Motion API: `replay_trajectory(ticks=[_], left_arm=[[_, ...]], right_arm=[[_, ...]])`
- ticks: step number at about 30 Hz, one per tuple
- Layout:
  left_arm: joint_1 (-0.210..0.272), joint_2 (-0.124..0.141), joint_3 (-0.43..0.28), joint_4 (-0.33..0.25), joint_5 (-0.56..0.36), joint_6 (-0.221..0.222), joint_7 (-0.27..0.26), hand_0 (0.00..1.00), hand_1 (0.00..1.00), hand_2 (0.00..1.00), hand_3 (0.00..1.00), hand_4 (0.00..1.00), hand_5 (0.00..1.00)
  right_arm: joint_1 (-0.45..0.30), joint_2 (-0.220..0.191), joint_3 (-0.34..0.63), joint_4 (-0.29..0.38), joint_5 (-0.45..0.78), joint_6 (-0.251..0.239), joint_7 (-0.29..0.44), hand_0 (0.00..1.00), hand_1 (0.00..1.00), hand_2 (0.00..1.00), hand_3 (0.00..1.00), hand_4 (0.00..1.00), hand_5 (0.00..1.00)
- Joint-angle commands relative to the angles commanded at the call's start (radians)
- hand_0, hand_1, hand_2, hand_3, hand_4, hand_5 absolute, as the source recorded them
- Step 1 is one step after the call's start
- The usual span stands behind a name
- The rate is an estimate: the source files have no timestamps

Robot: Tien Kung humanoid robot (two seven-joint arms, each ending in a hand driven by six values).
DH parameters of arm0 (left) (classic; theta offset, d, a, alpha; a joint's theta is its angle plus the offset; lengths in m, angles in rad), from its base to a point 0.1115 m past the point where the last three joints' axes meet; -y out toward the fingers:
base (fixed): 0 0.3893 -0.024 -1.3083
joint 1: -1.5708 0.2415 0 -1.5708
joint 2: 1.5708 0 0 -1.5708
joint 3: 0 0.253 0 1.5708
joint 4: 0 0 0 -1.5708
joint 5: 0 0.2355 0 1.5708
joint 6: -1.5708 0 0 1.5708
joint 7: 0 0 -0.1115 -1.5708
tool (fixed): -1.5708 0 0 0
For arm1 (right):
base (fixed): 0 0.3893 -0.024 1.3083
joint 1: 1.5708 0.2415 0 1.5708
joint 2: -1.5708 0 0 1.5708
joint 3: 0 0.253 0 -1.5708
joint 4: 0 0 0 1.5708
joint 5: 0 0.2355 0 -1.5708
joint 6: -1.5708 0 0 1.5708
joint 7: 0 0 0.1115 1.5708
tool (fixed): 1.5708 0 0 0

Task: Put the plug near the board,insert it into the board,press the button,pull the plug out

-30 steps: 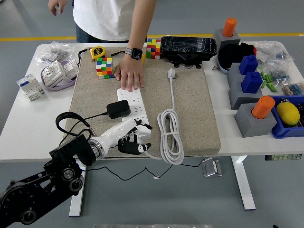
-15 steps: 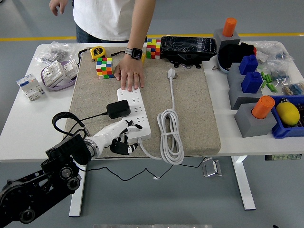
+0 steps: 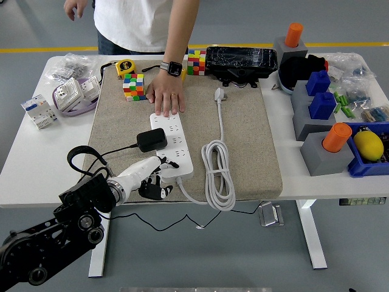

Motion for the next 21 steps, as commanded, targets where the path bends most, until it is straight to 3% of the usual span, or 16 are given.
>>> replay_trajectory(ticks=[13,17,21], left_arm=[[-0.001,-0.007,0.013,0.038,0.011,-0.002,0.009,0.068,0.075,0.161,0.769,0.627,0.002],[0.000,-0.005,0.006,0.024,0.009,0.000,0.002,0.068,0.075,0.161,0.760,0.626,0.002],[0.002,0.000,-0.009,-0.013,-0.021,0.022,-0.046,0.068,0.075,0.161,0.760,0.626,0.002]], right_arm=[[-0.001,0.000,-0.001,0.001,0.000,0.000,0.000,0.604,0.640,0.638,0.553,0.951,0.489],[0.000,0.000,-0.001,0.001,0.000,0.000,0.000,0.604,0.640,0.638,0.552,0.951,0.490],[0.000,0.000,0.000,0.001,0.000,0.000,0.001,0.604,0.640,0.638,0.552,0.951,0.490]])
